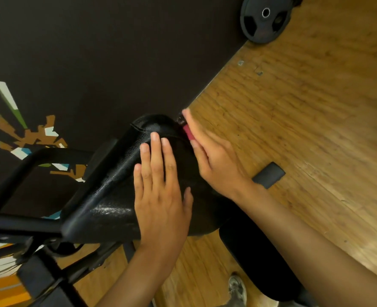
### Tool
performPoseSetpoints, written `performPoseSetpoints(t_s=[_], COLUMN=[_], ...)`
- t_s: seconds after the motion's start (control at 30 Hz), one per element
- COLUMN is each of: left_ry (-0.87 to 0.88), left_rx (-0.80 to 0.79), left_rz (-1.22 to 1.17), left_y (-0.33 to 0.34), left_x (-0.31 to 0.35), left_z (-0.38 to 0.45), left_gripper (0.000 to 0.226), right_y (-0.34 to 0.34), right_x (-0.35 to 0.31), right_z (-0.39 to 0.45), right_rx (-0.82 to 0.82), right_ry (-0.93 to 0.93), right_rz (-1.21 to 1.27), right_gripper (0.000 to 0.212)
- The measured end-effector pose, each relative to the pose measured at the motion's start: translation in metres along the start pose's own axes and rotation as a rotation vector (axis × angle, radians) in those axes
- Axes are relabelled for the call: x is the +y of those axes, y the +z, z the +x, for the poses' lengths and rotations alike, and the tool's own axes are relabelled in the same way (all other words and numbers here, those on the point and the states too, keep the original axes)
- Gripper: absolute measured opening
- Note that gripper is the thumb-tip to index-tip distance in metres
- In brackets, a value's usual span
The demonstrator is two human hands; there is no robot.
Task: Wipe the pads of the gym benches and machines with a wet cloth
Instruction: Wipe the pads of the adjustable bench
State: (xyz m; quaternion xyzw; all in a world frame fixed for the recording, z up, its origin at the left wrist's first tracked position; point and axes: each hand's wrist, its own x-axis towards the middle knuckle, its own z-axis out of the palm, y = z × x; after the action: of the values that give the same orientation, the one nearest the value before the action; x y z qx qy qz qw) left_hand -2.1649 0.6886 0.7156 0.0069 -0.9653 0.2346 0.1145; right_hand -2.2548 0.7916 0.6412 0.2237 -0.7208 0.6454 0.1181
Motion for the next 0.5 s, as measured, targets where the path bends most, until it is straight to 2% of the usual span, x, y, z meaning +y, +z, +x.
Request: performPoseSetpoints(t_s=[0.1,0.2,0.37,0.5], left_ry=[-0.005,-0.005,0.014,0.019], left_rx=[-0.001,0.006,0.004,0.002], left_rz=[-0.012,-0.038,-0.048,-0.035], left_y=[0.0,0.001,0.001,0.002], left_x=[0.0,-0.002,-0.006,-0.007], left_z=[0.0,0.0,-0.001,-0.002], left_gripper=[0.12,0.118,0.116,0.118], right_y=[-0.003,-0.006,-0.007,-0.001], right_x=[-0.022,-0.008,0.032,-0.008], right_z=[0.025,0.011,-0.035,0.012], right_rx=[-0.038,-0.069,-0.108,0.011], right_ry=[-0.036,-0.056,0.131,0.025], right_rz=[0.012,-0.046,-0.11,-0.032], right_gripper=[0.056,0.058,0.062,0.05])
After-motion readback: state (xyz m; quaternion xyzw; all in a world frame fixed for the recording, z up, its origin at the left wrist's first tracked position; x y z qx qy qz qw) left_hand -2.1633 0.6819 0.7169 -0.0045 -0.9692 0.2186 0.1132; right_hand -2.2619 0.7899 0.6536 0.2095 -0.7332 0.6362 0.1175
